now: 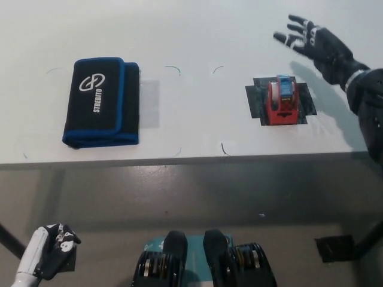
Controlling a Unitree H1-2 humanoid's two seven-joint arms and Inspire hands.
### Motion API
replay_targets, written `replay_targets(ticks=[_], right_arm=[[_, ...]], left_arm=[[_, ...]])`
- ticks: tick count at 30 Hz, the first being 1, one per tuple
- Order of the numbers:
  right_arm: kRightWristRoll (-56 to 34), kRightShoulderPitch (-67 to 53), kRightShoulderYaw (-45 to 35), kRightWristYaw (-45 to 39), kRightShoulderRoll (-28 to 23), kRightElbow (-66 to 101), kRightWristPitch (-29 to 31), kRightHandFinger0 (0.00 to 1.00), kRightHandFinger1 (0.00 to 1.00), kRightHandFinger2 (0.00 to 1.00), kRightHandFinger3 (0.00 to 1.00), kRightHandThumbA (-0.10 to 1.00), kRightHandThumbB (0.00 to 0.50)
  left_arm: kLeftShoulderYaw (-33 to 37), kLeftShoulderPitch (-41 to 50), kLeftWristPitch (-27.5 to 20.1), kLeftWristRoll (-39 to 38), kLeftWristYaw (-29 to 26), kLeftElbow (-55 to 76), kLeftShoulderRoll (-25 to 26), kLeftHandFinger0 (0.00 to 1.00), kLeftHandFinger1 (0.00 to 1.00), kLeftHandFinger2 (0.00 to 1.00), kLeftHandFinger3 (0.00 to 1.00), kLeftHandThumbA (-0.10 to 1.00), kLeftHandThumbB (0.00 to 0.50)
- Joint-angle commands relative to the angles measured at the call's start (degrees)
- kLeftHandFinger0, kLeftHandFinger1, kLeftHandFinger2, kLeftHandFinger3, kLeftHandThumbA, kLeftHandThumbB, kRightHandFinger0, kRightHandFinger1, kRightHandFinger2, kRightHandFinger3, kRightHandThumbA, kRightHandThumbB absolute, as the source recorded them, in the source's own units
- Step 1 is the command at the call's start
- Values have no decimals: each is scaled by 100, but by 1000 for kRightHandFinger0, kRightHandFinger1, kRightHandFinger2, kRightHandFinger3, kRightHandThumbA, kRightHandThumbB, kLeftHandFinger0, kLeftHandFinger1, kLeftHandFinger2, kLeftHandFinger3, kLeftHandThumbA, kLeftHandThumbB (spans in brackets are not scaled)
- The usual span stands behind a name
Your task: Use the right hand to move the tape on the right hand side to the notebook on the left hand side
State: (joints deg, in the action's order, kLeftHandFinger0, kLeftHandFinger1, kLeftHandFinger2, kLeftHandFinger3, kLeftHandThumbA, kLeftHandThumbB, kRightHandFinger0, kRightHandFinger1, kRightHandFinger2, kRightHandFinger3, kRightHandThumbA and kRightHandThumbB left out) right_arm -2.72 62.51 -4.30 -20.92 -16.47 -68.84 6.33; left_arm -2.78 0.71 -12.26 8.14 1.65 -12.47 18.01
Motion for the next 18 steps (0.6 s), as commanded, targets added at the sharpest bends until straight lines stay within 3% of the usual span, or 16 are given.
replay_targets(ticks=[1,4,6,9,11,13,14,16,18], right_arm=[[-211,41,-152,77,-43,-114,197,1000,1000,1000,1000,909,436],[-258,-5,-219,66,8,-249,288,1000,1000,1000,1000,889,450],[-223,-117,-202,24,49,-338,438,1000,1000,1000,1000,943,409],[-313,-237,-307,99,155,-503,467,1000,1000,1000,1000,925,429],[-343,-334,-350,64,207,-465,494,1000,1000,1000,1000,927,380],[-374,-379,-397,9,235,-458,530,1000,1000,1000,1000,927,366],[-458,-443,-486,-34,293,-520,526,1000,1000,1000,1000,922,409],[-494,-468,-535,-60,334,-539,510,1000,1000,1000,1000,931,447],[-531,-514,-562,-115,389,-579,522,1000,1000,1000,1000,961,400]], left_arm=[[-42,-74,-92,24,-65,151,22,30,9,130,275,410,189],[-53,-115,-112,9,-67,135,21,39,10,129,271,407,191],[-41,-131,-168,65,-97,122,24,31,3,119,259,407,183],[-52,-163,-160,33,-78,120,29,34,2,120,257,417,185],[-66,-172,-115,-35,-41,143,23,36,9,134,255,380,176],[-79,-174,-159,-80,-35,117,14,24,0,120,249,364,175],[-65,-172,-159,1,-68,100,28,19,0,125,259,402,178],[-73,-162,-194,-6,-84,91,13,7,0,117,270,412,176],[-79,-160,-215,-19,-79,83,17,1,0,115,275,408,177]])
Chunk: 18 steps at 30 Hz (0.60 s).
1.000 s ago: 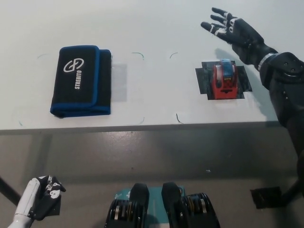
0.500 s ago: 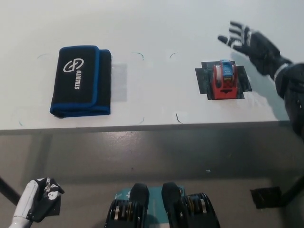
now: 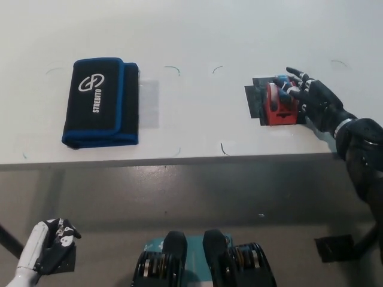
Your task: Use the right hand to move the tape on the right hand side to the notebook on the left hand side
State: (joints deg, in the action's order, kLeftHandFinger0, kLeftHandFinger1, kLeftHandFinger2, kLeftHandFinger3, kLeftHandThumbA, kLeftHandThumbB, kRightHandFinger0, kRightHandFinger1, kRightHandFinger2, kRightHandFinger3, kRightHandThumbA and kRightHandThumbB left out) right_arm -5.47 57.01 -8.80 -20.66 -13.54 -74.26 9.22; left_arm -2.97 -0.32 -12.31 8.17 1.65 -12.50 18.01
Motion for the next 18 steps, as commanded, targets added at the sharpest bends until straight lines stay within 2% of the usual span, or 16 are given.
replay_targets(ticks=[1,7,9,10,13,15,18], right_arm=[[-274,6,-130,-128,135,-30,226,1000,1000,1000,1000,967,388],[-292,-5,-108,-160,312,-108,193,1000,1000,1000,1000,993,370],[-263,16,-68,-121,406,-144,246,1000,1000,1000,1000,1000,369],[-270,61,-61,-83,509,-172,257,1000,1000,1000,1000,1000,351],[-308,115,-44,-160,628,-200,322,1000,1000,1000,1000,1000,338],[-275,210,-3,-64,793,-257,326,1000,1000,1000,1000,990,373],[-275,267,-2,-37,849,-303,315,1000,1000,1000,1000,991,374]], left_arm=[[-62,-54,-204,-41,-67,91,17,0,0,109,278,401,178],[-85,-56,-245,-89,-48,73,33,0,0,103,259,357,166],[-83,-62,-264,-72,-58,55,36,3,0,106,257,372,171],[-74,-50,-187,18,-97,104,39,21,11,119,260,450,184],[-29,-71,-178,86,-106,119,11,44,25,130,261,439,173],[-52,-124,-260,-87,-42,44,-16,31,0,93,239,342,158],[-36,-143,-249,-55,-42,53,-10,27,0,88,237,351,159]])
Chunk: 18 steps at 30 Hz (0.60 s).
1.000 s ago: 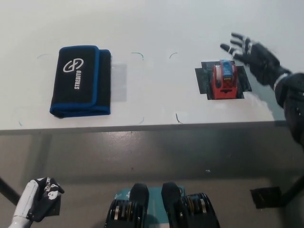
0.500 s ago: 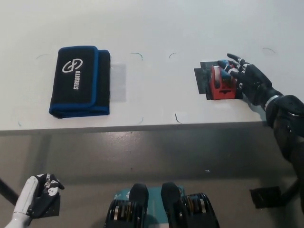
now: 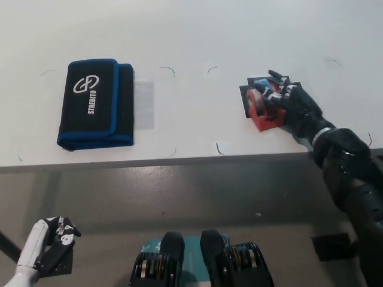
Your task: Use the right hand to move the tape on the right hand side to the notebook on the left hand side
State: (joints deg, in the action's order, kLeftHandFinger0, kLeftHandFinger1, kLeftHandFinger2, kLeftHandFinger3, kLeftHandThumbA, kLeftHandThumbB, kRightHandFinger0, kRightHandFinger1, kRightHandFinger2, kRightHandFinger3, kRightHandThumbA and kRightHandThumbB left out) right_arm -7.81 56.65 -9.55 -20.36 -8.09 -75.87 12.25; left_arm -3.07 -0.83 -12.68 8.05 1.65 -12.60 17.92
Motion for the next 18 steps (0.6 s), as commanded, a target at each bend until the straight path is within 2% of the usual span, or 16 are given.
replay_targets(ticks=[1,4,5,6,7,9,10,11,14,18], right_arm=[[-70,380,55,-78,458,-183,58,1000,1000,1000,1000,983,357],[-87,441,39,-104,582,-244,58,1000,1000,1000,1000,984,379],[-92,451,36,-128,613,-257,64,1000,1000,1000,1000,982,386],[-98,448,30,-140,625,-263,73,1000,1000,1000,1000,929,402],[-77,474,51,-102,726,-271,82,1000,1000,1000,1000,974,394],[-63,497,62,-49,834,-294,100,1000,1000,1000,1000,975,401],[-62,499,60,-49,834,-299,103,1000,1000,1000,1000,880,414],[-122,536,9,-72,983,-351,73,1000,1000,1000,1000,935,460],[-181,567,-45,-61,1150,-369,71,1000,1000,1000,1000,923,471],[-144,590,-13,15,1365,-365,91,1000,1000,1000,1000,951,461]], left_arm=[[-19,-117,-312,-78,-15,25,10,0,0,53,217,346,154],[13,-150,-262,-2,-11,48,39,0,0,33,205,407,165],[13,-152,-250,-11,-9,59,34,0,0,29,205,400,162],[16,-149,-233,-8,-5,79,37,0,0,33,209,393,160],[22,-151,-223,9,-7,99,40,25,20,61,214,381,151],[37,-157,-192,41,-11,137,36,27,16,71,221,371,150],[38,-157,-191,41,-11,137,37,17,9,70,224,359,141],[26,-156,-196,-41,19,121,20,21,12,84,232,340,144],[47,-163,-158,34,6,161,39,23,8,94,236,373,151],[69,-193,-54,62,16,195,29,44,22,112,250,406,157]])
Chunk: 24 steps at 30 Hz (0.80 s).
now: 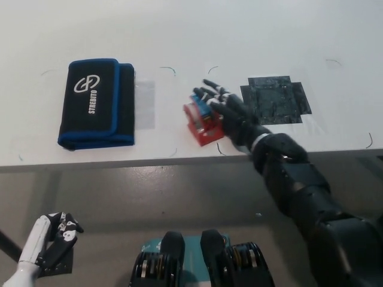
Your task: Use the right hand to move the tape on the right hand side to the notebook on the left hand side
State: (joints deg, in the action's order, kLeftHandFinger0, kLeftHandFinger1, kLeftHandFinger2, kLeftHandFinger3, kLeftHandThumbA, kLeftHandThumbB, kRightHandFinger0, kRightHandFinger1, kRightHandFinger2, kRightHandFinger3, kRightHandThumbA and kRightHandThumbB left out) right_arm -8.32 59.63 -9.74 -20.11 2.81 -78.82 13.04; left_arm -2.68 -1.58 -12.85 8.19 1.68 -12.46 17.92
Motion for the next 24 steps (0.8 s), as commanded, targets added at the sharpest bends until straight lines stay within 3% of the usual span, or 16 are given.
replay_targets(ticks=[1,7,13,19,24], right_arm=[[-96,302,2,9,298,-69,7,1000,1000,1000,1000,937,475],[-107,420,6,82,617,-87,-33,1000,1000,1000,1000,902,479],[60,475,238,6,824,-52,36,1000,1000,1000,1000,961,466],[76,451,326,7,831,-31,60,1000,1000,1000,1000,977,474],[26,471,278,-6,630,-40,-46,1000,1000,1000,1000,950,475]], left_arm=[[34,-130,-34,48,14,178,25,43,20,110,251,406,156],[62,-190,-46,48,7,174,-5,13,0,73,233,397,152],[101,-155,-76,66,7,207,2,35,8,87,252,430,158],[132,-162,-105,55,17,194,16,12,0,96,243,349,144],[132,-163,-67,19,24,189,13,30,7,104,231,354,153]])
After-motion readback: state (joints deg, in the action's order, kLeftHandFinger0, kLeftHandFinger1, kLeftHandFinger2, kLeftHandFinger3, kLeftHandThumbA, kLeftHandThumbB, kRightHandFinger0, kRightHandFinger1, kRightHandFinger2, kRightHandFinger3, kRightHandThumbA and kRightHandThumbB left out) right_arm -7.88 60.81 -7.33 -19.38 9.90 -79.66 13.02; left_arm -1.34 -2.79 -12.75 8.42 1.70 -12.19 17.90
